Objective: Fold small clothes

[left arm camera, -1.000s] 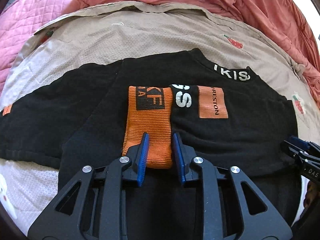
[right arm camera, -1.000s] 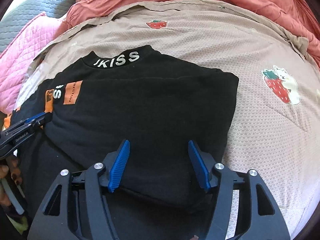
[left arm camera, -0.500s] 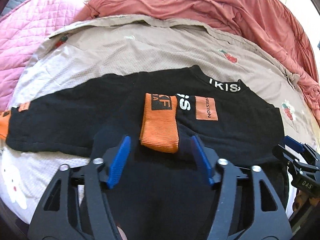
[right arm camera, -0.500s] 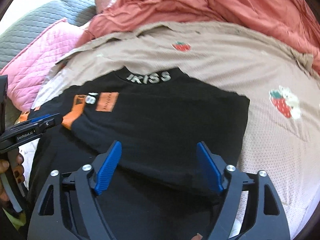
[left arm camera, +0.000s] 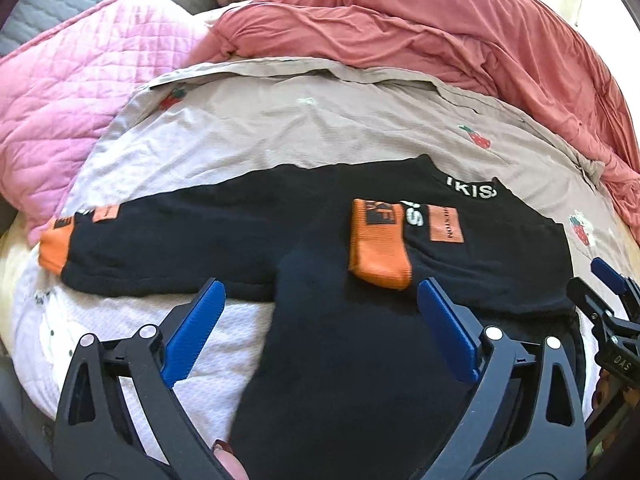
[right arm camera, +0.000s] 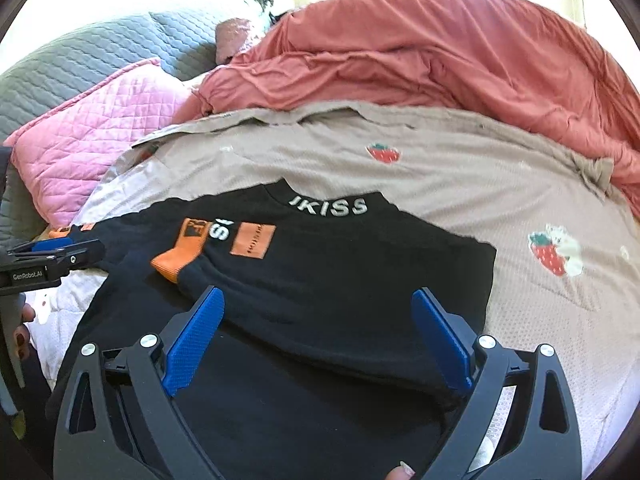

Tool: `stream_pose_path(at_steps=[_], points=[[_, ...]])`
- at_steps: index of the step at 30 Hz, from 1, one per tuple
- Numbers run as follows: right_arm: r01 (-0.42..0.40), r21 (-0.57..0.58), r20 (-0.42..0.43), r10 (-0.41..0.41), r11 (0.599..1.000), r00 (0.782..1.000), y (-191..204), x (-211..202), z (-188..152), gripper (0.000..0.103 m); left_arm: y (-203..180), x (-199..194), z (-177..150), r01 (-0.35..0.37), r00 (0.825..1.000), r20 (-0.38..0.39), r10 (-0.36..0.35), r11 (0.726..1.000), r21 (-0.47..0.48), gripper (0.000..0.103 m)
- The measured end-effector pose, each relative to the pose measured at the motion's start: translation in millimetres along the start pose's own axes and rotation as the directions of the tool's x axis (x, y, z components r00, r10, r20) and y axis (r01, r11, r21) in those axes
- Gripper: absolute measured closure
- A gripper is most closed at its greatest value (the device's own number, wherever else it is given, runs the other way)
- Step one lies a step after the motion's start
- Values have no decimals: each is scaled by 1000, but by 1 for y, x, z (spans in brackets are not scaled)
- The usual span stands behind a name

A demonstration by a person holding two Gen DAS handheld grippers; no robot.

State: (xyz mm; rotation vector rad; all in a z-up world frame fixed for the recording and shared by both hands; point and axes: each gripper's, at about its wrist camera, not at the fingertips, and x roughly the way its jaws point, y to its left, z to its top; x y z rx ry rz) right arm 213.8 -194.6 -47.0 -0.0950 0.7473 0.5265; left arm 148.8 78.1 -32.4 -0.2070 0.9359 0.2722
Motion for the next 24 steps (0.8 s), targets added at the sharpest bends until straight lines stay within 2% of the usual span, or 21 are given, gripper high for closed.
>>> stream_pose_path(at_steps=[5, 9, 16, 24], points=[[16, -73, 63, -12, 997, 998, 25, -18, 1, 9, 24, -6, -6, -22, 1000, 5, 22, 999, -29, 12], [1, -118, 78, 8, 993, 997, 49, -26, -1, 9, 46, -7, -11, -29, 1000, 1, 30, 998, -59, 12], [-65, -171, 14, 69, 983, 998, 103, -22, -18, 9, 99, -9, -19, -61, 998, -9, 61, 982, -178, 12], [-125, -227, -38, 120, 966, 992, 162, -17, -27, 9, 165, -7, -26, -127, 991, -8, 132, 938, -321, 12]])
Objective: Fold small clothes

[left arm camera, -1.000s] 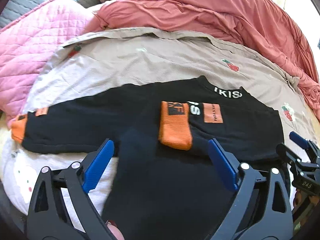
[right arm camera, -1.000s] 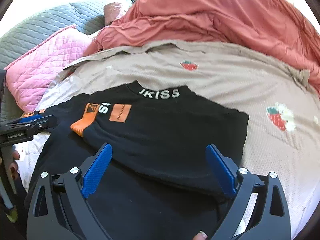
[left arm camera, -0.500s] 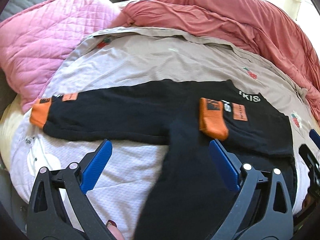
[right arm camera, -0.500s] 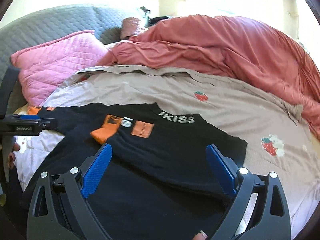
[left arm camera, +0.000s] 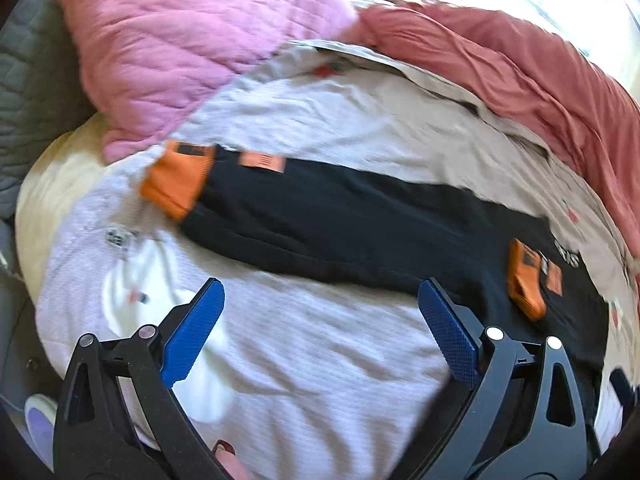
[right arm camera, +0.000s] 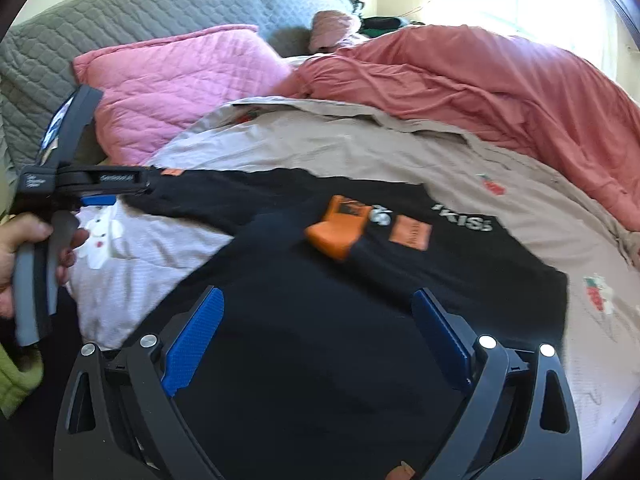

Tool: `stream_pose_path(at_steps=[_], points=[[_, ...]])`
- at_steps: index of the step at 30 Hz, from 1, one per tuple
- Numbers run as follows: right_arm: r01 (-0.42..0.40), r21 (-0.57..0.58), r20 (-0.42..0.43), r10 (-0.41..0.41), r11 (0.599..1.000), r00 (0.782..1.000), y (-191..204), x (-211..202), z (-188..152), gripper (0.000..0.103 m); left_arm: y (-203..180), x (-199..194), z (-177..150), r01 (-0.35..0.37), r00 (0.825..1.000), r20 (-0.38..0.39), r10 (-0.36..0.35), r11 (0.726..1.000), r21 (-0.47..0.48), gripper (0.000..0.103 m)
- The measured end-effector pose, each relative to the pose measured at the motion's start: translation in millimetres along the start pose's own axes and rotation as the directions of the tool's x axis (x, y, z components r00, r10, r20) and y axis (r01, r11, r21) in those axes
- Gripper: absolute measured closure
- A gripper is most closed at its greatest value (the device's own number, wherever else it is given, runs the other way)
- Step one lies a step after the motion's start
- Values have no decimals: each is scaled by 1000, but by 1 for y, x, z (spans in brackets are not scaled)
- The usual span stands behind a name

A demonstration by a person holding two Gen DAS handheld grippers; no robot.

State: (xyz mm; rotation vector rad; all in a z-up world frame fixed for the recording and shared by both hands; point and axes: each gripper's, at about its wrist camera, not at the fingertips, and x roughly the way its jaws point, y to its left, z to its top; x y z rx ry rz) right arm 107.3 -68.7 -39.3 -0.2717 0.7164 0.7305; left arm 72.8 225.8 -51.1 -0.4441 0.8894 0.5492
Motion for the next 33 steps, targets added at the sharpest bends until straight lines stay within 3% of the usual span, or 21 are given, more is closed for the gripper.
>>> stream_pose_path(at_steps=[12, 16, 23, 25, 27, 33], points=[[-108, -105, -76, 100, 989, 992, 74, 19, 0, 8, 89, 13, 20, -59, 997, 35, 68, 976, -211, 15], [-89, -126, -107, 76, 988, 991, 73, 21, -11, 8, 109, 29, 19, -51, 997, 43, 65, 961, -273, 40], [-13, -49, -140, 6, 999, 990, 34, 26, -23, 9, 122, 49, 31, -10, 996, 85, 40, 944, -330, 51], [11, -24, -148, -14, 1000, 989, 22, 27, -26, 9, 124, 55, 35, -13, 994, 101, 49, 943, -333, 76], [32, 0, -156, -32, 999, 987, 10, 26, -29, 9, 124, 58, 38, 2, 992, 120, 40, 942, -336, 94], [88, 79, -169, -74, 993, 983, -22, 26, -36, 9, 99, 29, 44, 84, 973, 230, -30, 970, -228, 99]])
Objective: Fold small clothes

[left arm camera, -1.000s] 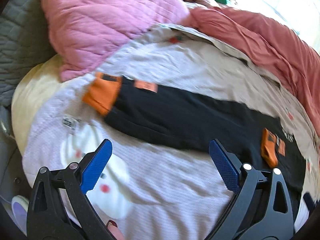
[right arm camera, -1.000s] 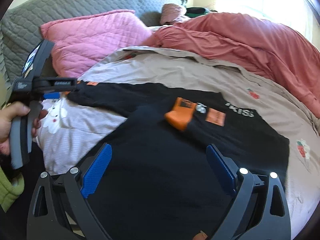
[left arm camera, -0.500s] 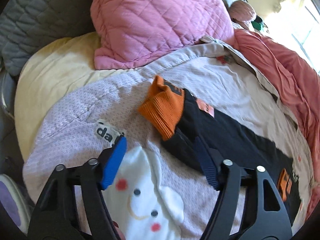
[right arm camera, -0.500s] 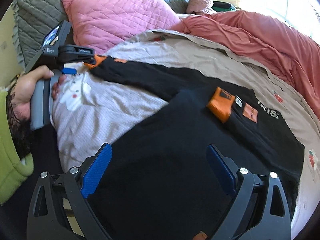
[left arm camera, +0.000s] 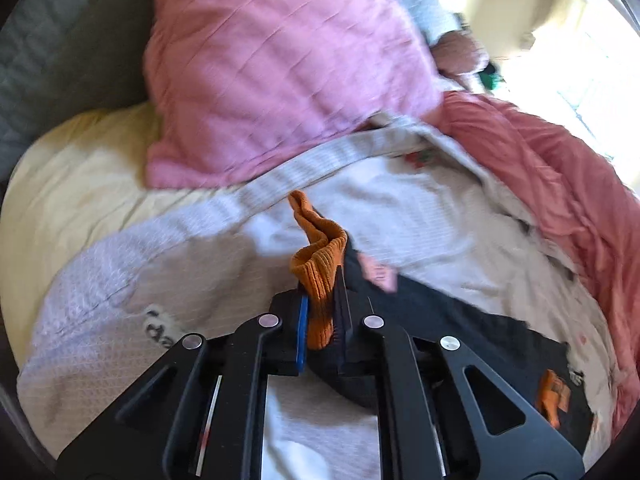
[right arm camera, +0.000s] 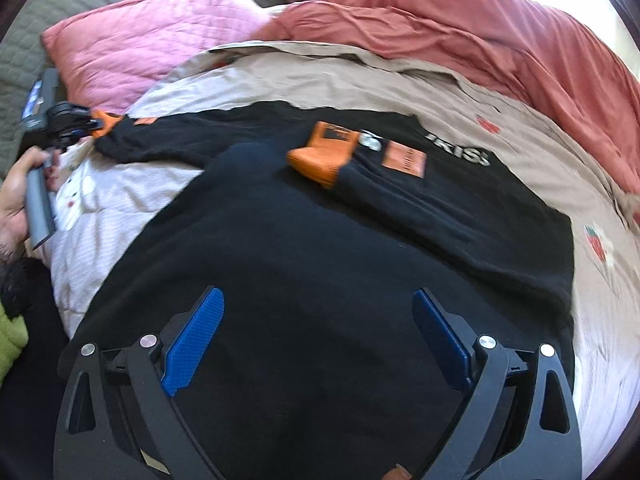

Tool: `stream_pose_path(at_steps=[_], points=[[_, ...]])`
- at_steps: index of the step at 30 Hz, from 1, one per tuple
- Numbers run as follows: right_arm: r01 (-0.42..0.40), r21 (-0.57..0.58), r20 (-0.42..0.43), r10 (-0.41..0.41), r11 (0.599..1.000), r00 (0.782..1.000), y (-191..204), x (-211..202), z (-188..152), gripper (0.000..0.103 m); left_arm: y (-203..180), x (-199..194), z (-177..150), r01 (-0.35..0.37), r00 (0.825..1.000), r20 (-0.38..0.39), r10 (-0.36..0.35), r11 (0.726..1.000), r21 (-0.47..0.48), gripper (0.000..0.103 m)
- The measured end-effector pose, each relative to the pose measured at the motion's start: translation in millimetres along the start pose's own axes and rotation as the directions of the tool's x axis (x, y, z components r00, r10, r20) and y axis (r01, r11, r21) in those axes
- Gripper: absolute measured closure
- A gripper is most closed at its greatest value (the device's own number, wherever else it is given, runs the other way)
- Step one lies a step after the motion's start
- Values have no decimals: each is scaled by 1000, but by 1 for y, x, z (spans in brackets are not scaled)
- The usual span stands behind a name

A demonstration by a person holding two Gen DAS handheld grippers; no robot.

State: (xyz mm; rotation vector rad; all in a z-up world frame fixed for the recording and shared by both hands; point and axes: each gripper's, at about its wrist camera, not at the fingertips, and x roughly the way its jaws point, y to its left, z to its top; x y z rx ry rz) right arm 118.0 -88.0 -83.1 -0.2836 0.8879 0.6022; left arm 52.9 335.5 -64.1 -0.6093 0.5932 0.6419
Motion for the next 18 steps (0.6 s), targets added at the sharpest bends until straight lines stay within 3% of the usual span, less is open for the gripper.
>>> stream_pose_path(at_steps=[5, 9, 12, 17, 18], points=[[20, 47, 22, -21, 999, 1000, -21, -3, 0, 9, -49, -26, -4, 125, 992, -2, -126, 988, 92, 99], [40, 100, 29, -43, 994, 999, -45, -6, -2, 9, -106, -43, -25, 231, 973, -59, -224, 952, 201, 99], [59, 158, 38, -65, 986, 997, -67, -9, -4, 9, -156, -49, -61, 356, 932, -173, -320, 898, 260, 99], [73, 253, 65, -92, 965, 994, -101, -18, -9, 9, -203, -35, -126, 458, 870, -354, -344, 830, 318, 99], [75, 262, 64, -95, 962, 993, -105, -18, -9, 9, -209, -33, -138, 461, 867, -374, -330, 816, 349, 99]])
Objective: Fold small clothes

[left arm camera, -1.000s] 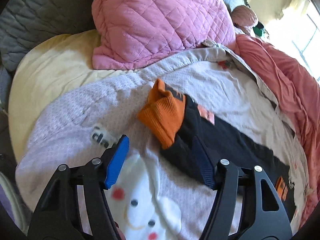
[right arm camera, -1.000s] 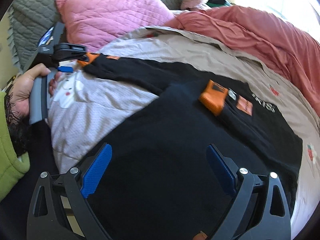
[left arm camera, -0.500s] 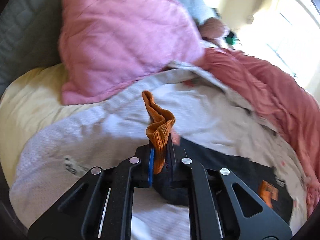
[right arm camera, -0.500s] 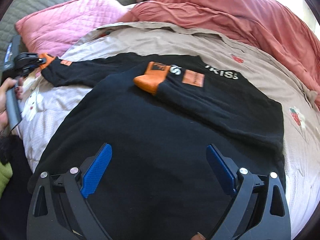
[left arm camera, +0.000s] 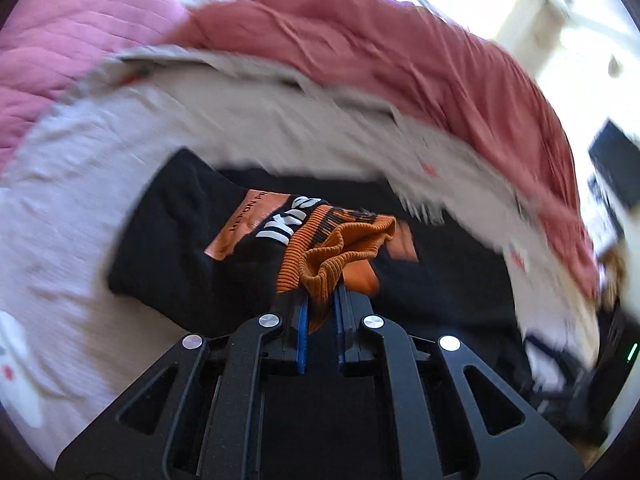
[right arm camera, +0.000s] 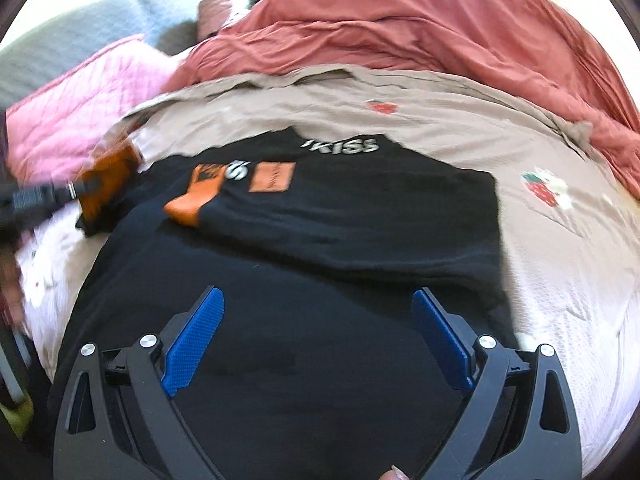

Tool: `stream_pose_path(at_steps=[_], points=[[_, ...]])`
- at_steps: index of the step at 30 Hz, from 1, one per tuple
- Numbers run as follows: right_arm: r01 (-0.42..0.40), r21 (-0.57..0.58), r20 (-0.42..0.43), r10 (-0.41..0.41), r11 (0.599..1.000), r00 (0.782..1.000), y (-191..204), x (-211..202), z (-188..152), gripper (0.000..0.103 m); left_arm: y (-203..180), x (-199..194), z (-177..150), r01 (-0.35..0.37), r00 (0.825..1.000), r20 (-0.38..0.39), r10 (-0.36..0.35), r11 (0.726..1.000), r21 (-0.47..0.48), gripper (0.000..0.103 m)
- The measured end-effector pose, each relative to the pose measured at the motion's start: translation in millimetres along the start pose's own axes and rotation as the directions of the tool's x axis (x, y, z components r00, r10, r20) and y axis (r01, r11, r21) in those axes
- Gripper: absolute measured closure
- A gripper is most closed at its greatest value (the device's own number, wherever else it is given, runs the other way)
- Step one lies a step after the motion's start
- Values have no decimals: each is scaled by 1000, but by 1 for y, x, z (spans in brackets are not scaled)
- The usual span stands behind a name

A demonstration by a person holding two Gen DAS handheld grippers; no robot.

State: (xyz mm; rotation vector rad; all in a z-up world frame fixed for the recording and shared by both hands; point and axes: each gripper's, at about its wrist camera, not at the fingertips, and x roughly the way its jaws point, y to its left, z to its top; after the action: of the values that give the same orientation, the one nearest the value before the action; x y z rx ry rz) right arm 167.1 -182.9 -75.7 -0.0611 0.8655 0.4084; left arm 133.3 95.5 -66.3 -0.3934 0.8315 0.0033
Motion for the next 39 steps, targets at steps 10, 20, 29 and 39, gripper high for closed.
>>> stream_pose_path(at_steps=[10, 20, 29, 39], points=[[-113, 114, -42, 118, 987, 992, 5, 11, 9, 8, 2, 21, -27, 154, 971, -188, -149, 988, 14, 77], [-299, 126, -156, 316, 946, 936, 84, 58, 32, 8, 23, 0, -7, 14, 990, -138, -9, 999, 31, 77], [-316, 137, -185, 338, 939, 923, 124, 100, 39, 19, 57, -15, 6, -64, 996, -70, 63, 998, -20, 75], [-379, 34, -150, 379, 925, 913, 146, 91, 62, 94, 71, -20, 11, -82, 996, -44, 80, 995, -59, 68]])
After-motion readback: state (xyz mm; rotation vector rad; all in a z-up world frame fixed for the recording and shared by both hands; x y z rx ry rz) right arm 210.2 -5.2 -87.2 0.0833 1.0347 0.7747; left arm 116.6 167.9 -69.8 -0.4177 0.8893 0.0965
